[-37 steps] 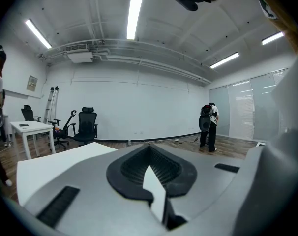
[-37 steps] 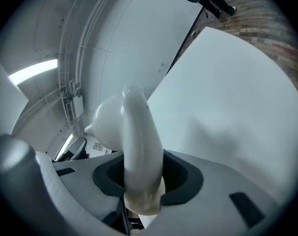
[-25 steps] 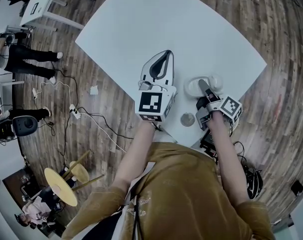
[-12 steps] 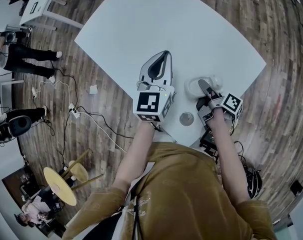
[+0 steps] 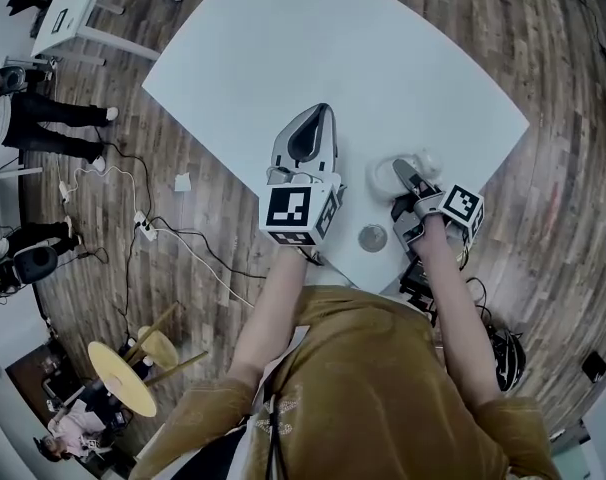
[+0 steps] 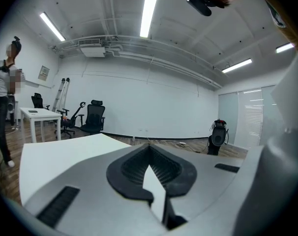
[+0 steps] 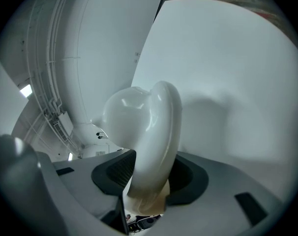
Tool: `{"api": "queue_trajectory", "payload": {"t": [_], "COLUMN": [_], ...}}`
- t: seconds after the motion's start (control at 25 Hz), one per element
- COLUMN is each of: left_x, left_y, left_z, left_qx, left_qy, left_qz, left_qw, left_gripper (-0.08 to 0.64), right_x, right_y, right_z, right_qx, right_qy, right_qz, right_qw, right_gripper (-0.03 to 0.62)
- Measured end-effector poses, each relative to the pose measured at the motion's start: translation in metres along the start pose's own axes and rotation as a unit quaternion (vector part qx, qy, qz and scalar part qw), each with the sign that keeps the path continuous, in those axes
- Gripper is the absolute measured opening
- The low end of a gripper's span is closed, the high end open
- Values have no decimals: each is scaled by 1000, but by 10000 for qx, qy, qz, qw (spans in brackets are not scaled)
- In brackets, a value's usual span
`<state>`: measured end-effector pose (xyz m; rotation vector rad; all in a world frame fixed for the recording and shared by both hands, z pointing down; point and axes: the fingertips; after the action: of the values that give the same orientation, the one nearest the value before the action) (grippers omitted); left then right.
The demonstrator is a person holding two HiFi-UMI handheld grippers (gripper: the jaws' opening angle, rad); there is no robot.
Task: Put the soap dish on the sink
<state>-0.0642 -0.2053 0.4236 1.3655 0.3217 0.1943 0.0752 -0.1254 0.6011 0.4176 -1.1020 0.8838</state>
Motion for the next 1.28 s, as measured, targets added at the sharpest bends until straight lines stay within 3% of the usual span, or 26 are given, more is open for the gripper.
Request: {"api": "queue_trajectory", "payload": {"t": [0.36, 0.6, 0.72, 1.12, 1.2, 1.28], "left_x": [-4, -2, 5, 19, 20, 30], "left_y": [-2, 7, 8, -6, -2, 10], "left_z": [4, 7, 9, 0, -1, 3], "left_qx": [26, -62, -92, -8, -68, -325], "left_qy": [46, 165, 268, 423, 431, 676], "left_qz": [-117, -41, -59, 45, 42, 167], "left_qw": [9999, 9998, 9996, 9991, 9990, 9970], "left_gripper": [8, 8, 8, 8, 8, 8], "right_x": [3, 13, 5, 13, 14, 16], "right_y": [0, -3, 1, -18, -15, -14], "right_z": [-7, -6, -8, -36, -31, -30], "right_qx": [-6, 29, -118, 126, 14, -62], "right_qy": [164, 559, 618, 922, 955, 997], "right_qz": [17, -5, -185, -550, -718, -835], "right_qw": [9999, 9984, 9978, 9941, 9928, 9915], "right_gripper": [242, 242, 242, 242, 242, 242]}}
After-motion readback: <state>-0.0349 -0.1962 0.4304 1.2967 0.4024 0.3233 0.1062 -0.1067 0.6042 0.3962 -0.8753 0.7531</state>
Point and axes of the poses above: the fingertips, and each gripper's own axes: z forward along the fingers, x to its right, y out of its underside, and after that the axes turned 4 degrees about x, right-handed
